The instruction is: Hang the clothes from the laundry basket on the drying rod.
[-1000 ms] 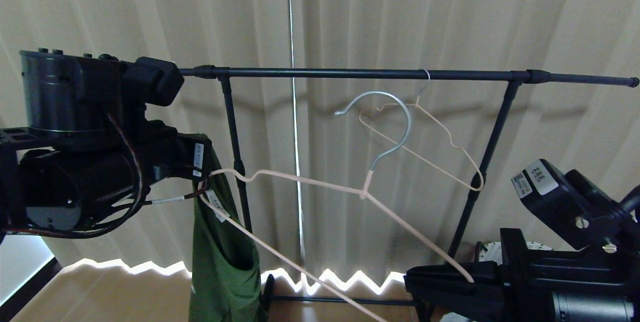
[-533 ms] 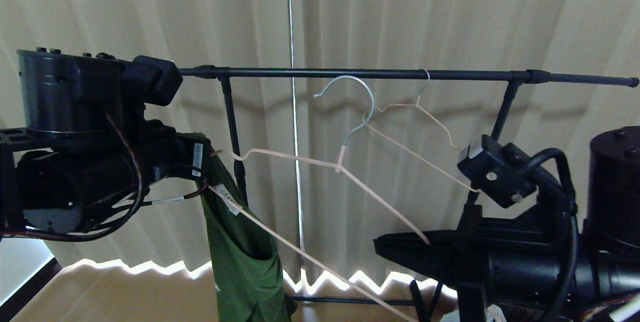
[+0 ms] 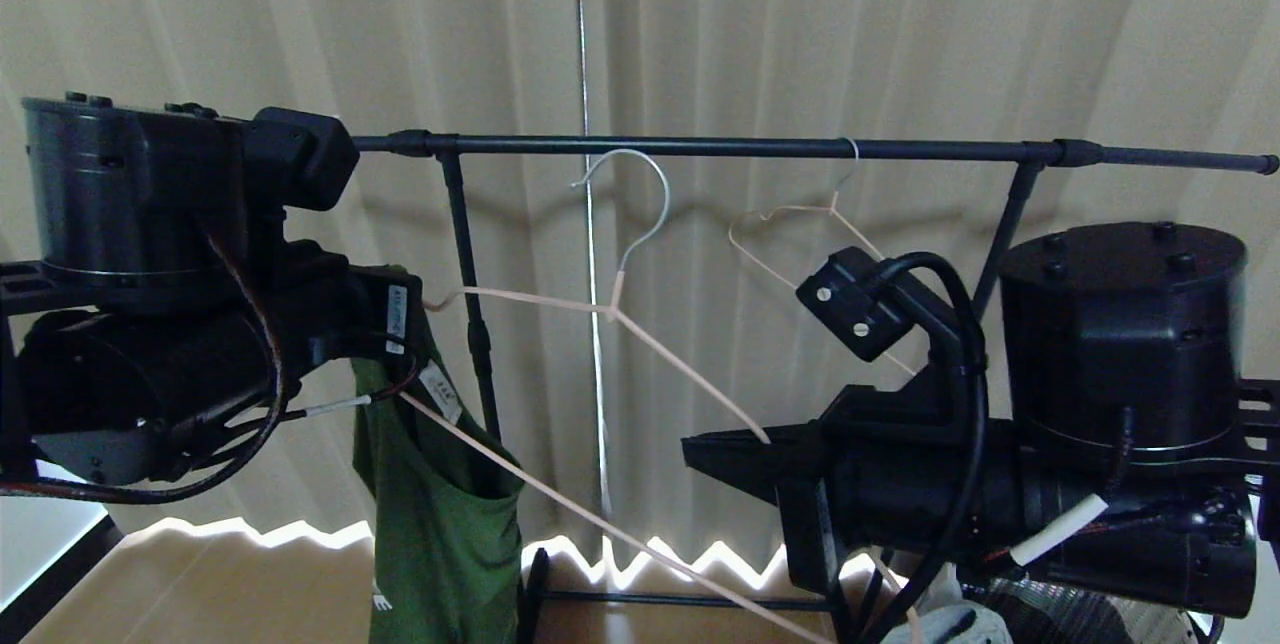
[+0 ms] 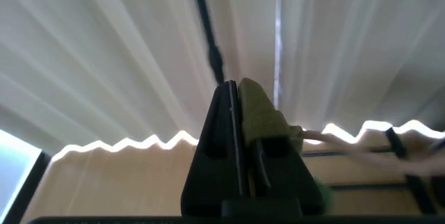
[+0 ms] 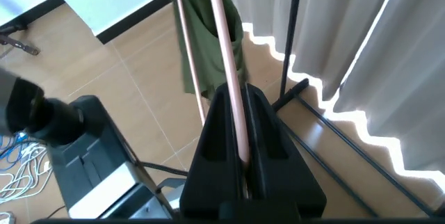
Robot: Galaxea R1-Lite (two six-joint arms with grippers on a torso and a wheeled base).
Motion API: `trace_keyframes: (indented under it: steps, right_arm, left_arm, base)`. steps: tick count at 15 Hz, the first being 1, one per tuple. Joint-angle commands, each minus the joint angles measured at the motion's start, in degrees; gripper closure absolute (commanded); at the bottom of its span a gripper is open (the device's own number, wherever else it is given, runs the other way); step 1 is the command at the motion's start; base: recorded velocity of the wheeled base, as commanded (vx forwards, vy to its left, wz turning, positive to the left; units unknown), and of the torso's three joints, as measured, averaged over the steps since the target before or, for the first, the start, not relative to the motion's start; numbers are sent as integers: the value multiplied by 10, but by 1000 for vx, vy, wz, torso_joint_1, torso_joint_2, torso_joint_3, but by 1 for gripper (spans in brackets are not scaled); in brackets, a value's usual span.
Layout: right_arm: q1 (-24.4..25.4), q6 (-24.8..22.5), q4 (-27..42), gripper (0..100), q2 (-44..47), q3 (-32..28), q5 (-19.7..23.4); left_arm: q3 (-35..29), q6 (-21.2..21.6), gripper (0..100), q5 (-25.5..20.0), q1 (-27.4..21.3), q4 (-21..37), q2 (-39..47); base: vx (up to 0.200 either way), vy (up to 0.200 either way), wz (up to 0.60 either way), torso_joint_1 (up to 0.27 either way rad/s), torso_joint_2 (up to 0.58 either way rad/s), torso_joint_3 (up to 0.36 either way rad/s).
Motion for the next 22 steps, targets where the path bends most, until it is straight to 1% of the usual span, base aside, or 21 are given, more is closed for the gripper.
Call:
trace_keyframes:
  steps: [1, 5, 6, 8, 10, 11, 14, 15, 16, 18, 20, 21, 22]
  right_arm:
    - [11, 0, -1, 100, 30, -19, -3]
    - [20, 5, -1, 100, 70, -52, -24]
    - [20, 5, -1, 100, 82, -59, -32]
    - [20, 5, -18, 100, 101, -66, -46]
    - [20, 3, -50, 100, 120, -67, -56]
    - [20, 3, -50, 100, 123, -70, -57]
    - [20, 3, -43, 100, 115, -63, -63]
    - [17, 1, -40, 100, 99, -53, -89]
    - [16, 1, -40, 100, 90, -47, -102]
    - [-3, -1, -40, 100, 67, -20, -120]
    - [-22, -1, -39, 100, 60, -16, -136]
    - [-35, -2, -40, 100, 61, -15, -155]
    - [-39, -2, -42, 100, 62, -19, -160]
  left_arm:
    - [-1, -4, 100, 0, -11, 0, -13]
    - [-1, -10, 100, 0, -32, 4, -37]
    - [-1, -12, 100, 0, -41, 15, -46]
    - [-3, -24, 100, 0, -56, 31, -58]
    - [-2, -32, 100, 0, -74, 44, -71]
    - [-2, -35, 100, 0, -77, 51, -75]
    - [-4, -33, 100, 0, -71, 62, -80]
    - [-4, -30, 100, 1, -51, 62, -81]
    - [-3, -25, 100, 1, -37, 62, -80]
    - [1, -9, 100, 3, -7, 63, -81]
    - [2, -7, 100, 4, -1, 64, -82]
    - [6, -3, 100, 4, -1, 73, -90]
    - [8, -2, 100, 4, -4, 82, -95]
  base:
    - [0, 0, 0, 0, 0, 0]
    - [0, 0, 0, 0, 0, 0]
    - [0, 0, 0, 0, 0, 0]
    - [0, 0, 0, 0, 0, 0]
    - [0, 0, 0, 0, 0, 0]
    - [0, 0, 0, 0, 0, 0]
    - [0, 0, 0, 0, 0, 0]
    - [0, 0, 0, 0, 0, 0]
    - [0, 0, 0, 0, 0, 0]
    - [0, 0, 0, 0, 0, 0]
    - [0, 0, 0, 0, 0, 0]
    - [0, 0, 0, 0, 0, 0]
    - [0, 0, 0, 0, 0, 0]
